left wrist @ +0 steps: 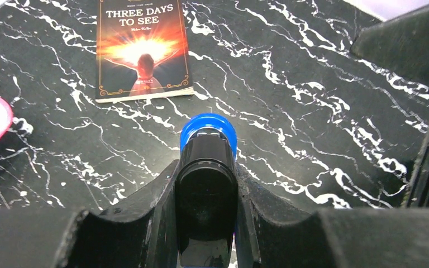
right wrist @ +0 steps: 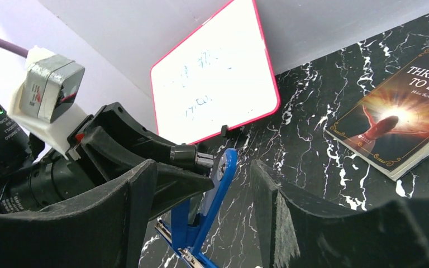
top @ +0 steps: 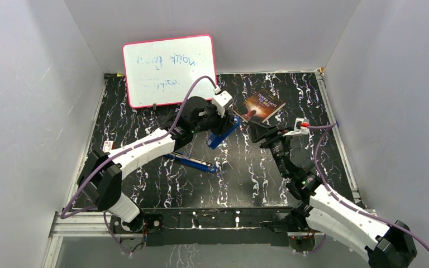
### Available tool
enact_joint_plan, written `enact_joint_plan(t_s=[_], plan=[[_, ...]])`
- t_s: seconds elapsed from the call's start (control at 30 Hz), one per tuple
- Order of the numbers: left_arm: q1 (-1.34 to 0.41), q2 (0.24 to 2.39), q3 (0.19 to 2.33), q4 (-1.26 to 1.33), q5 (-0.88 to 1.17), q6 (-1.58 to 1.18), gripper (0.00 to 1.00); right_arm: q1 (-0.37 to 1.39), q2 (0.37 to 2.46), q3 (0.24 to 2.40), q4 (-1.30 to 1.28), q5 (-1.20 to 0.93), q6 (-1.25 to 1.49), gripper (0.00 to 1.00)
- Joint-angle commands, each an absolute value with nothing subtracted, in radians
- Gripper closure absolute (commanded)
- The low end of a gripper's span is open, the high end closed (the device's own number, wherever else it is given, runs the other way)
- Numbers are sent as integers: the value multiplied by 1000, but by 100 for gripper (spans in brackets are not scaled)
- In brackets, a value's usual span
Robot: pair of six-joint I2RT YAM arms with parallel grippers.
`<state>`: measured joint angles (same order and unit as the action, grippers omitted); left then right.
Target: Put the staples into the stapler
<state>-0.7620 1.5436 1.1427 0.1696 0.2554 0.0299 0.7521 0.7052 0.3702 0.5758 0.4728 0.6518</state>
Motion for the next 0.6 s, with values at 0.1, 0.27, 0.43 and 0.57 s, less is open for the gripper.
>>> enact_joint_plan(t_s=[0.1, 0.27, 0.43, 0.57], plan=[[-762, 1505, 1119, 284, 273, -116, 100, 748, 746, 459, 552, 390, 685, 30], [-762, 1514, 1120, 296, 307, -102, 100, 748, 805, 465, 558, 426, 736, 32], [-764, 1511, 1100, 325, 340, -98, 100, 748, 867, 480, 548, 526, 808, 34], [-764, 1500, 1078, 355, 394, -77, 100, 747, 918, 508, 551, 531, 827, 36]])
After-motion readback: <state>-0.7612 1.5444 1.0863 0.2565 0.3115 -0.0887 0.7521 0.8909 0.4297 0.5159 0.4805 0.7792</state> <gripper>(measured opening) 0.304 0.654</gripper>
